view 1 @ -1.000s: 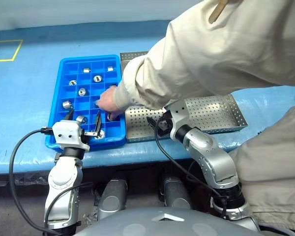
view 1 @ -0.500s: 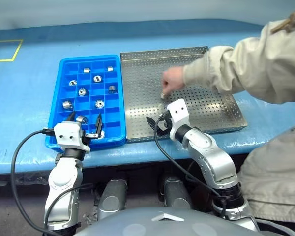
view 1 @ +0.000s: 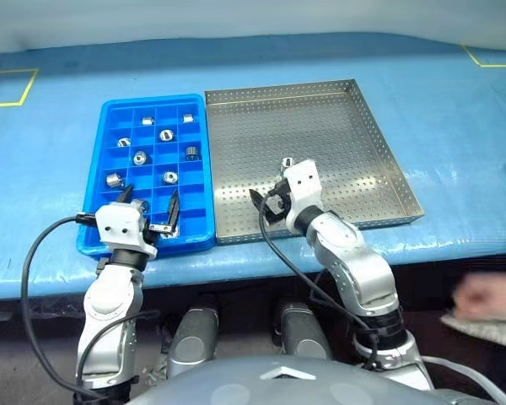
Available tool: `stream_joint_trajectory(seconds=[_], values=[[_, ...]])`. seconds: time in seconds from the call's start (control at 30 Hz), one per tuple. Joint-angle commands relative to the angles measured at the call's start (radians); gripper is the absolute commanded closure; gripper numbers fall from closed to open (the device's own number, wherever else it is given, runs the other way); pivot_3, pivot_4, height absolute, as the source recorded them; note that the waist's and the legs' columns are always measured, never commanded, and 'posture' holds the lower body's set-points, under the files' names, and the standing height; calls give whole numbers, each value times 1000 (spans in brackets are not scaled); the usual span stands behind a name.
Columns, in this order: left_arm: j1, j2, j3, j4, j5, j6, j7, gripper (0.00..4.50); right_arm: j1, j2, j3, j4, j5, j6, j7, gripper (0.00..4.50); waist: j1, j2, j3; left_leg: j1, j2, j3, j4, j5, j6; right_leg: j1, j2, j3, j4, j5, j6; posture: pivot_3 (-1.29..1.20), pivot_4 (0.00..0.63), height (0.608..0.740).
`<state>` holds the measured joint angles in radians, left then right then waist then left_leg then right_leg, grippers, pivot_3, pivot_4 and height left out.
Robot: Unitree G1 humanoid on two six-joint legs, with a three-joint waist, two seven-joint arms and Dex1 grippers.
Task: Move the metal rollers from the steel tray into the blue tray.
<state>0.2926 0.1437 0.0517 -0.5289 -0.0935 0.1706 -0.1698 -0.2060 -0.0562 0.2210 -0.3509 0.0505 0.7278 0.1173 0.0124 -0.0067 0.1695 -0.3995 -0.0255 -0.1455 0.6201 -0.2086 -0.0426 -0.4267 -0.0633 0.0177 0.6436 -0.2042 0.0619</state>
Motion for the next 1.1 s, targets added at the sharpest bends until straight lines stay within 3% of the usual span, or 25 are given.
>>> stream_joint_trajectory(seconds=[0.03, 0.43, 0.63, 0.83, 1.1], values=[[-19, 5, -21, -1, -2, -1, -11, 0, -68, 59, -8, 82, -108, -74, -159, 37, 0, 0, 0, 0, 0, 0, 0, 0, 0, 0, 0, 0, 0, 0, 0, 99, 150, 740], [-21, -12, -80, 8, 5, -8, -4, 0, -258, 232, -177, 420, -135, -203, -407, 37, -3, 1, 0, 1, 0, 0, 0, 0, 0, 0, 1, 0, 0, 1, -1, 119, 150, 740], [-134, -2, -112, 49, 6, 17, -25, 0, -192, 194, -131, 269, -117, -235, -289, 37, -9, 1, 0, 1, 0, -1, 0, 0, 0, 1, 1, 0, 0, 1, -1, 88, 150, 740], [-446, -8, -155, 225, -3, 115, -74, 0, -60, 121, -79, -8, -117, -140, -202, 37, -28, 1, 0, 2, 0, -1, 3, 0, 0, 3, 2, 1, 0, 3, 1, -44, 150, 740], [-783, 42, -215, 531, 13, 191, -224, 0, 101, 47, -63, -276, -35, -31, -61, 37, -100, 2, -1, 3, 0, 1, 4, 0, 0, 4, 2, 4, 0, 7, 9, -170, 150, 740]])
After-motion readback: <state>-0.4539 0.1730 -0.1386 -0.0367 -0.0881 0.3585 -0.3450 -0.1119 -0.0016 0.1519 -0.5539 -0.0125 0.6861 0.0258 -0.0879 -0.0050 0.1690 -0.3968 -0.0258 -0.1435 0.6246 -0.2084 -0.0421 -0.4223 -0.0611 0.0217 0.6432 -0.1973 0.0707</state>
